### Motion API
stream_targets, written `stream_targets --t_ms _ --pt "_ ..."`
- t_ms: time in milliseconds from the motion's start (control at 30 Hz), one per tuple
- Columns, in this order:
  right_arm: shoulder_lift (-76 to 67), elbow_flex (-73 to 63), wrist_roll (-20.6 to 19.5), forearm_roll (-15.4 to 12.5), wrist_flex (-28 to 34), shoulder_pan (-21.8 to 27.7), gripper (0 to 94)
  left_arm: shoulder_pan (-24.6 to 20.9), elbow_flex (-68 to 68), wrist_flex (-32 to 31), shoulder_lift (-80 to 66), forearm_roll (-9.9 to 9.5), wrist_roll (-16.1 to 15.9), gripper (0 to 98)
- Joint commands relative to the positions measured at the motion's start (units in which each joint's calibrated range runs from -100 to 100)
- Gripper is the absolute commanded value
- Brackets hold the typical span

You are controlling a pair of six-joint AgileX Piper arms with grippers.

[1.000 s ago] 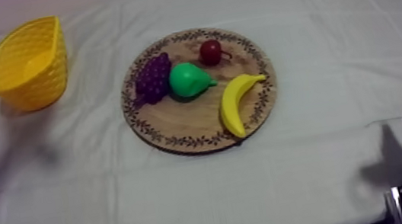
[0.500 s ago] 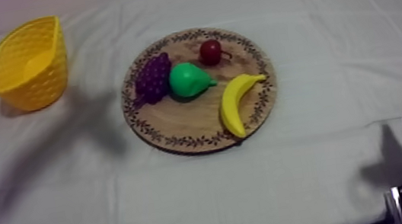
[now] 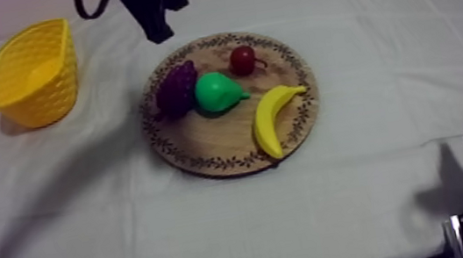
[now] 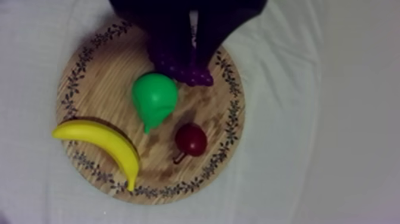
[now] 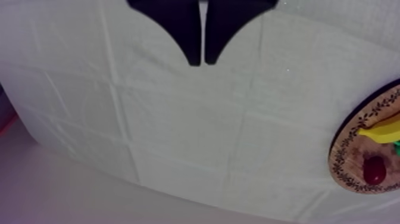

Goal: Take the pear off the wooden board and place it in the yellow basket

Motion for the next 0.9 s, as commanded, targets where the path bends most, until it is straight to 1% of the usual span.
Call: stream_targets --t_ms 0,33,133,200,267,333,433,533,667,867 --pt "-0.01 -0.01 -0.01 0.00 0.00 0.00 0.3 0.10 0.05 0.00 0.93 0.11 -0.06 15.0" --pt "-0.01 -0.01 -0.01 0.00 0.00 0.00 0.3 0.13 0.26 -0.07 1.21 0.19 -0.18 21.8" --pt "-0.01 -0.01 -0.01 0.00 0.00 0.00 0.3 0.26 1.71 -0.76 1.54 0.37 -0.86 47.6" --pt "-0.01 -0.01 -0.01 0.00 0.00 0.00 0.3 0.34 2.80 -1.26 1.66 0.42 -1.16 62.2" --pt "-0.01 -0.01 -0.01 0.00 0.00 0.00 0.3 0.48 3.46 -1.44 2.06 0.35 -1.17 73.1" --pt "-0.01 -0.01 -0.01 0.00 0.00 0.00 0.3 0.62 3.84 -1.31 2.70 0.26 -1.16 80.7" --pt "-0.01 -0.01 -0.01 0.00 0.00 0.00 0.3 0.78 3.94 -0.90 4.10 0.25 -1.09 88.8" --pt "-0.01 -0.01 -0.01 0.00 0.00 0.00 0.3 0.88 3.90 -0.79 5.97 0.20 -0.93 93.2" --pt "-0.01 -0.01 -0.01 0.00 0.00 0.00 0.3 0.89 4.47 -2.05 8.93 0.18 -0.78 95.3" --pt "-0.01 -0.01 -0.01 0.00 0.00 0.00 0.3 0.80 3.38 -2.95 14.72 0.14 -1.01 95.9"
